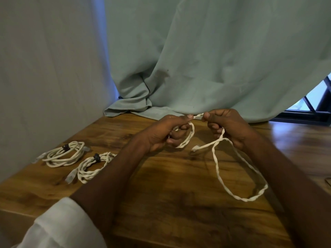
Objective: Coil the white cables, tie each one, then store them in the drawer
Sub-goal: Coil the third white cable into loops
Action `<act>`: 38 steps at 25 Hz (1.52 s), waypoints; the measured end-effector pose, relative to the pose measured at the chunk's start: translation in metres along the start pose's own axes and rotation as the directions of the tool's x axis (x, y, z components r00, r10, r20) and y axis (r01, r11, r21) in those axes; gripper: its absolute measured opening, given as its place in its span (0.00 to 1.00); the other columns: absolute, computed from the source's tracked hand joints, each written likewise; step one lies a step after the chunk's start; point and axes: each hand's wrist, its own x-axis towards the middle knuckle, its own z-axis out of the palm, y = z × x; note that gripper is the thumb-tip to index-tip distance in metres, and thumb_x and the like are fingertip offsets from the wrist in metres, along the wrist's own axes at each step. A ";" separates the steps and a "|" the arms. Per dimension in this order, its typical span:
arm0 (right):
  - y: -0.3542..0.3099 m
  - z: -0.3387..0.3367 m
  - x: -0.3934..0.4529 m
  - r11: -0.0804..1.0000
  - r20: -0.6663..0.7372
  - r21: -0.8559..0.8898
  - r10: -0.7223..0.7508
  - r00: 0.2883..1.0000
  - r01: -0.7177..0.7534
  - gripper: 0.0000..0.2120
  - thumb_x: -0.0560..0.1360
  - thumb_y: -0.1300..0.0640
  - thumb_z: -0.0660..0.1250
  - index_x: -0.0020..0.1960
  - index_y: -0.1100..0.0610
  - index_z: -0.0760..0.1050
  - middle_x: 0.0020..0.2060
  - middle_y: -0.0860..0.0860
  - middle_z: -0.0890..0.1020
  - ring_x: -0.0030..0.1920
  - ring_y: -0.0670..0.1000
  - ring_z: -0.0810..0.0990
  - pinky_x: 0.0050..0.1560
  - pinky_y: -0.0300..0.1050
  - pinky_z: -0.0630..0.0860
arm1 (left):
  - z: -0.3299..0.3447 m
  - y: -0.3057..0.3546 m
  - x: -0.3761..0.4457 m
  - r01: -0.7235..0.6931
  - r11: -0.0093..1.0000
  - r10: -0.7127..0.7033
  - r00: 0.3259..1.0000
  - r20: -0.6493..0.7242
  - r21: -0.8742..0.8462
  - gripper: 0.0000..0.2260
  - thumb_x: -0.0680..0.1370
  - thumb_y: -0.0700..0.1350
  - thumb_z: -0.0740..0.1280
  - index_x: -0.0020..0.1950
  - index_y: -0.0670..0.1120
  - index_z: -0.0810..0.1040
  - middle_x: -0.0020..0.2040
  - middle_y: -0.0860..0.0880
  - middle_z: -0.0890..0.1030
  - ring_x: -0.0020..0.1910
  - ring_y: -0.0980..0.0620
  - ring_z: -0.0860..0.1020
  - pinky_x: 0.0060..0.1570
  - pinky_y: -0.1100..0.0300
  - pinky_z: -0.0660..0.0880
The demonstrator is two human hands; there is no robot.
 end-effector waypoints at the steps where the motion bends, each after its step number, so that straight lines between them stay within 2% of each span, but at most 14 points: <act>1: 0.003 0.002 0.001 0.999 -0.011 0.036 0.015 1.000 -0.015 0.12 0.69 0.51 0.77 0.42 0.60 0.85 0.25 0.50 0.71 0.22 0.44 0.65 0.23 0.35 0.62 | -0.001 0.001 0.002 -0.003 0.998 0.005 0.999 0.034 -0.062 0.18 0.86 0.51 0.62 0.38 0.46 0.68 0.24 0.52 0.59 0.19 0.55 0.57 0.22 0.64 0.54; 3: 0.009 0.009 0.002 0.998 0.002 0.014 0.065 0.998 -0.065 0.10 0.71 0.52 0.76 0.42 0.59 0.85 0.26 0.51 0.72 0.24 0.46 0.67 0.24 0.37 0.65 | -0.004 0.005 0.003 -0.021 0.975 0.032 0.999 0.043 -0.220 0.17 0.86 0.51 0.60 0.39 0.47 0.68 0.22 0.53 0.60 0.18 0.56 0.58 0.20 0.64 0.56; 7: 0.011 0.042 -0.006 0.941 0.093 -0.340 0.035 0.995 -0.002 0.06 0.75 0.53 0.78 0.47 0.54 0.84 0.29 0.54 0.82 0.27 0.50 0.78 0.30 0.41 0.74 | -0.017 0.013 0.006 -0.183 0.806 0.115 0.981 -0.154 -0.563 0.16 0.87 0.49 0.55 0.39 0.49 0.65 0.20 0.54 0.62 0.17 0.57 0.63 0.19 0.63 0.64; 10: 0.012 0.065 -0.010 0.873 0.052 -0.486 -0.012 0.999 0.036 0.20 0.71 0.51 0.81 0.59 0.49 0.77 0.34 0.52 0.87 0.31 0.48 0.85 0.29 0.40 0.77 | -0.025 0.013 0.008 -0.338 0.577 0.088 0.931 -0.355 -0.744 0.18 0.87 0.47 0.56 0.37 0.48 0.68 0.20 0.53 0.67 0.21 0.56 0.72 0.22 0.64 0.70; 12: 0.014 0.065 -0.010 0.663 0.139 -0.732 -0.079 0.987 0.156 0.21 0.71 0.47 0.81 0.60 0.45 0.77 0.39 0.48 0.87 0.38 0.46 0.85 0.36 0.44 0.79 | -0.032 0.013 0.009 -0.474 0.413 0.053 0.865 -0.500 -0.777 0.18 0.87 0.46 0.57 0.37 0.45 0.71 0.23 0.50 0.74 0.25 0.51 0.81 0.25 0.64 0.76; 14: 0.014 0.064 -0.011 0.454 0.362 -0.823 -0.045 0.931 0.342 0.11 0.76 0.51 0.76 0.58 0.46 0.81 0.43 0.43 0.85 0.42 0.42 0.83 0.42 0.42 0.77 | -0.038 0.016 0.008 -0.579 0.357 0.057 0.797 -0.602 -0.733 0.16 0.88 0.47 0.57 0.44 0.42 0.73 0.29 0.45 0.82 0.33 0.45 0.86 0.30 0.59 0.82; 17: 0.009 0.071 -0.017 0.528 0.502 -0.712 -0.077 0.861 0.463 0.07 0.83 0.58 0.67 0.55 0.52 0.84 0.39 0.46 0.85 0.37 0.42 0.82 0.39 0.33 0.74 | -0.032 0.020 0.005 -0.586 0.634 0.165 0.741 -0.651 -0.505 0.16 0.89 0.52 0.53 0.52 0.42 0.72 0.39 0.40 0.87 0.41 0.44 0.88 0.39 0.56 0.84; 19: 0.004 0.074 -0.019 0.580 0.516 -0.658 -0.118 0.848 0.481 0.09 0.85 0.60 0.64 0.54 0.54 0.83 0.37 0.48 0.84 0.36 0.46 0.82 0.37 0.36 0.75 | -0.016 0.017 0.005 -0.448 0.888 0.292 0.727 -0.622 -0.106 0.17 0.89 0.52 0.52 0.51 0.42 0.71 0.40 0.39 0.87 0.40 0.45 0.87 0.41 0.57 0.83; 21: 0.001 0.069 -0.017 0.606 0.495 -0.645 -0.132 0.859 0.465 0.09 0.84 0.60 0.64 0.52 0.54 0.84 0.34 0.46 0.82 0.36 0.45 0.82 0.39 0.37 0.75 | -0.004 0.009 0.007 -0.313 0.900 0.431 0.745 -0.509 0.303 0.20 0.89 0.53 0.53 0.47 0.41 0.73 0.37 0.41 0.86 0.36 0.47 0.85 0.40 0.56 0.80; 23: -0.004 0.064 -0.016 0.646 0.443 -0.623 -0.172 0.880 0.440 0.08 0.83 0.58 0.68 0.50 0.54 0.86 0.33 0.42 0.82 0.36 0.41 0.81 0.41 0.36 0.75 | -0.001 0.001 0.008 -0.263 0.816 0.495 0.777 -0.388 0.515 0.23 0.88 0.54 0.56 0.43 0.40 0.75 0.32 0.45 0.81 0.32 0.51 0.79 0.38 0.56 0.74; 26: -0.010 0.058 -0.013 0.727 0.298 -0.531 -0.322 0.899 0.436 0.04 0.77 0.55 0.76 0.45 0.55 0.87 0.36 0.45 0.87 0.39 0.44 0.85 0.46 0.45 0.80 | -0.005 0.000 0.006 -0.237 0.814 0.437 0.852 -0.289 0.531 0.24 0.89 0.53 0.56 0.36 0.44 0.74 0.28 0.47 0.74 0.28 0.51 0.73 0.34 0.57 0.70; 30: -0.011 0.046 -0.008 0.726 0.040 -0.500 -0.525 0.850 0.472 0.11 0.67 0.55 0.84 0.44 0.56 0.84 0.28 0.51 0.79 0.29 0.47 0.73 0.33 0.42 0.70 | 0.000 0.004 0.002 -0.147 0.927 0.230 0.950 -0.213 0.346 0.25 0.88 0.54 0.57 0.34 0.47 0.74 0.22 0.46 0.67 0.20 0.48 0.64 0.25 0.60 0.66; 35: -0.005 0.049 -0.007 0.735 0.063 -0.404 -0.572 0.818 0.545 0.09 0.71 0.60 0.81 0.44 0.60 0.81 0.32 0.60 0.81 0.32 0.57 0.80 0.35 0.49 0.76 | -0.004 0.000 0.001 -0.101 0.965 0.129 0.986 -0.103 0.241 0.18 0.87 0.50 0.57 0.42 0.41 0.73 0.25 0.44 0.66 0.24 0.45 0.68 0.32 0.55 0.70; 38: -0.007 0.052 -0.009 0.722 0.108 -0.366 -0.594 0.797 0.587 0.08 0.72 0.63 0.79 0.46 0.62 0.80 0.34 0.53 0.83 0.33 0.49 0.81 0.37 0.41 0.76 | -0.002 -0.006 0.003 -0.044 0.974 0.077 0.987 -0.142 0.224 0.20 0.88 0.50 0.55 0.46 0.39 0.76 0.27 0.44 0.68 0.25 0.47 0.70 0.32 0.57 0.69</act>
